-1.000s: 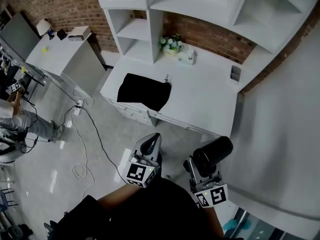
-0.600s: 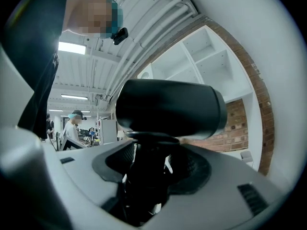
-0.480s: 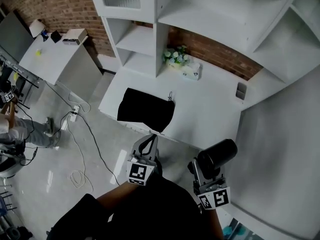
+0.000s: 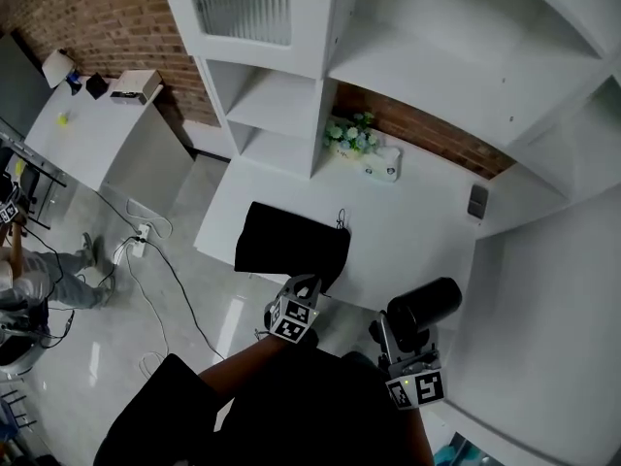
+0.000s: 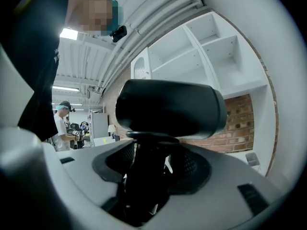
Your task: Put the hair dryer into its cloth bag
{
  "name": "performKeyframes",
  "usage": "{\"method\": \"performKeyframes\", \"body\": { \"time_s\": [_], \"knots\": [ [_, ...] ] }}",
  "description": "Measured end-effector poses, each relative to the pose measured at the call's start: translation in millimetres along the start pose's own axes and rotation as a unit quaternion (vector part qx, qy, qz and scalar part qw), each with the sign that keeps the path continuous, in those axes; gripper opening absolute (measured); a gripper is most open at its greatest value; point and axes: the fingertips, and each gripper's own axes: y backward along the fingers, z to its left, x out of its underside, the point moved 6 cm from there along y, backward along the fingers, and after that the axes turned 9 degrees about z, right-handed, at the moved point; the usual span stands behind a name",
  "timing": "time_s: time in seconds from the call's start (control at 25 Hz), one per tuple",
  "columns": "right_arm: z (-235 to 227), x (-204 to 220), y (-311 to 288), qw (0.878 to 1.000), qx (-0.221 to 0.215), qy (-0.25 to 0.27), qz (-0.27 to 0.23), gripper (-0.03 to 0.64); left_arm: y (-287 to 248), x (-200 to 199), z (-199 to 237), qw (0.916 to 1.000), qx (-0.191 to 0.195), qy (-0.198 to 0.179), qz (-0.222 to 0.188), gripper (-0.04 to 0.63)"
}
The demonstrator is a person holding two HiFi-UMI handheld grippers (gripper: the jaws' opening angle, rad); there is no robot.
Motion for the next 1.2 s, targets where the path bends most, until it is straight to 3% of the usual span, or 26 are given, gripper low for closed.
{"method": "performKeyframes", "body": {
  "time_s": [0.2,0.4,0.6,0.8,0.96,1.04,1.2],
  "knots": [
    [3,2,-26,0.998,0.014,-0.057,0.022,0.241,-45,-8,12,0.9998,0.007,-0.018,0.001,0.020],
    [-1,10,-32,0.998,0.024,-0.049,0.041,0.241,-78,-4,14,0.9991,0.001,-0.010,0.040,0.023],
    [-15,21,-39,0.996,0.032,-0.061,0.050,0.241,-99,-3,17,0.9977,0.023,-0.001,0.064,0.086],
    [-28,29,-50,0.994,0.031,-0.072,0.070,0.241,-122,4,19,0.9942,0.036,-0.026,0.098,0.117],
    [-43,33,-58,0.994,0.031,-0.078,0.076,0.241,-142,14,22,0.9869,0.027,-0.034,0.155,0.115],
    [-50,36,-63,0.994,0.030,-0.070,0.083,0.241,-147,16,22,0.9821,0.031,-0.042,0.181,0.068],
    [-64,50,-74,0.991,0.020,-0.049,0.120,0.241,-144,11,24,0.9828,0.038,-0.020,0.179,0.026]
  ]
}}
